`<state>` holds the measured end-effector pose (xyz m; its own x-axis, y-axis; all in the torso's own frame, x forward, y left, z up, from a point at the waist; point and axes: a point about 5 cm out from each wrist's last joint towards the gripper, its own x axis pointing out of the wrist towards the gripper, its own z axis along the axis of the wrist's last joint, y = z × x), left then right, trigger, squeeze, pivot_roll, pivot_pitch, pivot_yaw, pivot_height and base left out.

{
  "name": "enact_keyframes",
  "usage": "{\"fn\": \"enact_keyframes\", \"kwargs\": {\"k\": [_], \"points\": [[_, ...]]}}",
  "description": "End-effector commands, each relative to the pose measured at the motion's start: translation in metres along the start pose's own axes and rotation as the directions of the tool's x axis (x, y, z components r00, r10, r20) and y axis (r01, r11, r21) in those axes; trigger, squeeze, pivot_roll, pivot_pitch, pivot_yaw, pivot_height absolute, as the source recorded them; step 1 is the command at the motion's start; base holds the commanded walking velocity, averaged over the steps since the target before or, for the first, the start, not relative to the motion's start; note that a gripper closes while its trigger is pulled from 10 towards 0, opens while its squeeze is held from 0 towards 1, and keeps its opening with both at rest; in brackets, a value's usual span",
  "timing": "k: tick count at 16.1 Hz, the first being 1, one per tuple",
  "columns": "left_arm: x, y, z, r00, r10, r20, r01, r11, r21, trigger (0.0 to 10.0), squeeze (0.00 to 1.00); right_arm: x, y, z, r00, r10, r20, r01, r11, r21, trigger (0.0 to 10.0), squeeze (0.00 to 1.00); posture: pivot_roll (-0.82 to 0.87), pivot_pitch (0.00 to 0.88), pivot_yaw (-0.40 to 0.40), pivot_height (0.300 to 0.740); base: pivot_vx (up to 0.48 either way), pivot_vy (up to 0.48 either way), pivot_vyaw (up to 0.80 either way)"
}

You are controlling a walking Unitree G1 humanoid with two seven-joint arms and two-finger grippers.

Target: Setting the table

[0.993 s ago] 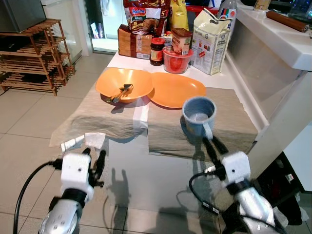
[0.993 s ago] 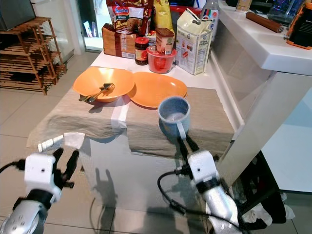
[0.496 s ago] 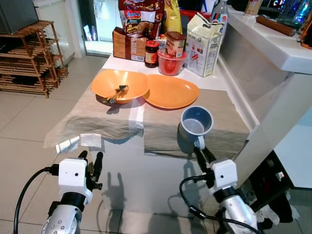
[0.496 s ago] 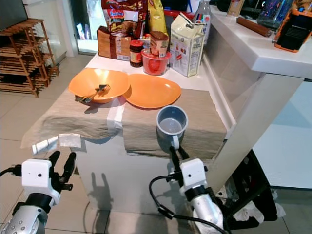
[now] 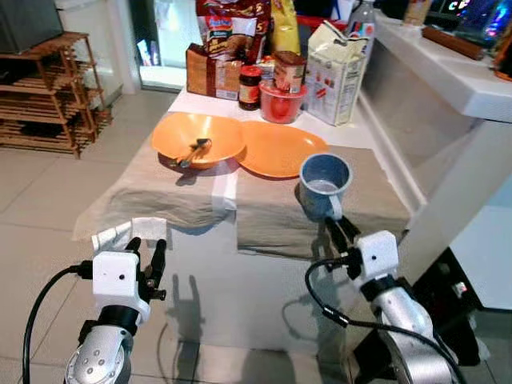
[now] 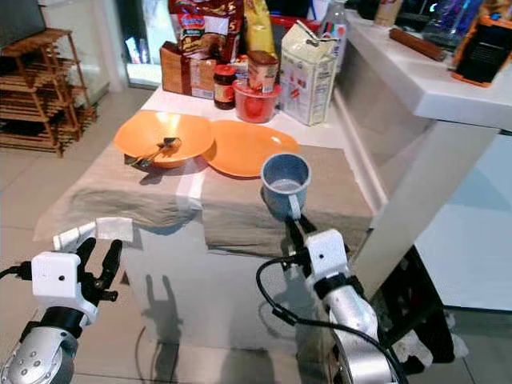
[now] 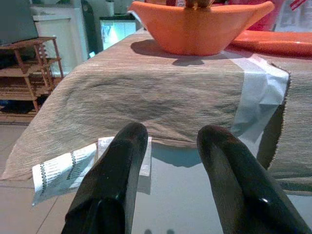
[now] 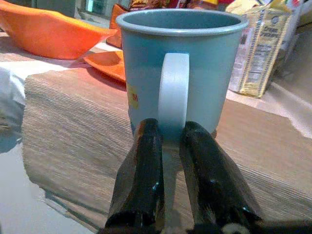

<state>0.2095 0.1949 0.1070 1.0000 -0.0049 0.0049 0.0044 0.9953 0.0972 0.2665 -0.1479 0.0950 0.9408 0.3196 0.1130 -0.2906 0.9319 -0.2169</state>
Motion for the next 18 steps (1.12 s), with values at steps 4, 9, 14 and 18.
{"fn": "enact_keyframes", "kwargs": {"k": [4, 9, 14, 18], "points": [[0.0039, -0.0043, 0.0092, 1.0, -0.004, 0.024, 0.004, 1.0, 0.004, 10.0, 0.0, 0.0039, -0.0077, -0.002, 1.0, -0.001, -0.03, 0.001, 1.0, 0.006, 0.0, 0.0, 0.08, 0.0, -0.061, 0.74, -0.314, 0.0, 0.0], [0.0039, -0.0053, 0.0123, 1.0, -0.006, 0.021, 0.006, 1.0, 0.005, 10.0, 0.0, 0.0024, -0.0034, -0.0034, 0.999, 0.012, -0.037, -0.012, 1.0, 0.014, 0.0, 0.0, 0.08, 0.0, -0.058, 0.74, -0.061, 0.0, 0.0], [0.0038, -0.0063, 0.0124, 1.0, -0.011, 0.004, 0.01, 1.0, 0.009, 10.0, 0.0, 0.001, 0.0009, -0.0057, 0.999, 0.022, -0.042, -0.022, 1.0, 0.02, 0.0, 0.0, 0.08, 0.0, -0.054, 0.74, 0.0, -0.096, 0.0], [0.0049, -0.0087, 0.0143, 0.999, -0.034, 0.01, 0.034, 0.999, 0.015, 10.0, 0.0, 0.0014, 0.0014, -0.0075, 0.999, 0.021, -0.044, -0.02, 1.0, 0.023, 0.0, 0.0, 0.07, 0.0, -0.049, 0.74, 0.0, -0.48, 0.0]]}}
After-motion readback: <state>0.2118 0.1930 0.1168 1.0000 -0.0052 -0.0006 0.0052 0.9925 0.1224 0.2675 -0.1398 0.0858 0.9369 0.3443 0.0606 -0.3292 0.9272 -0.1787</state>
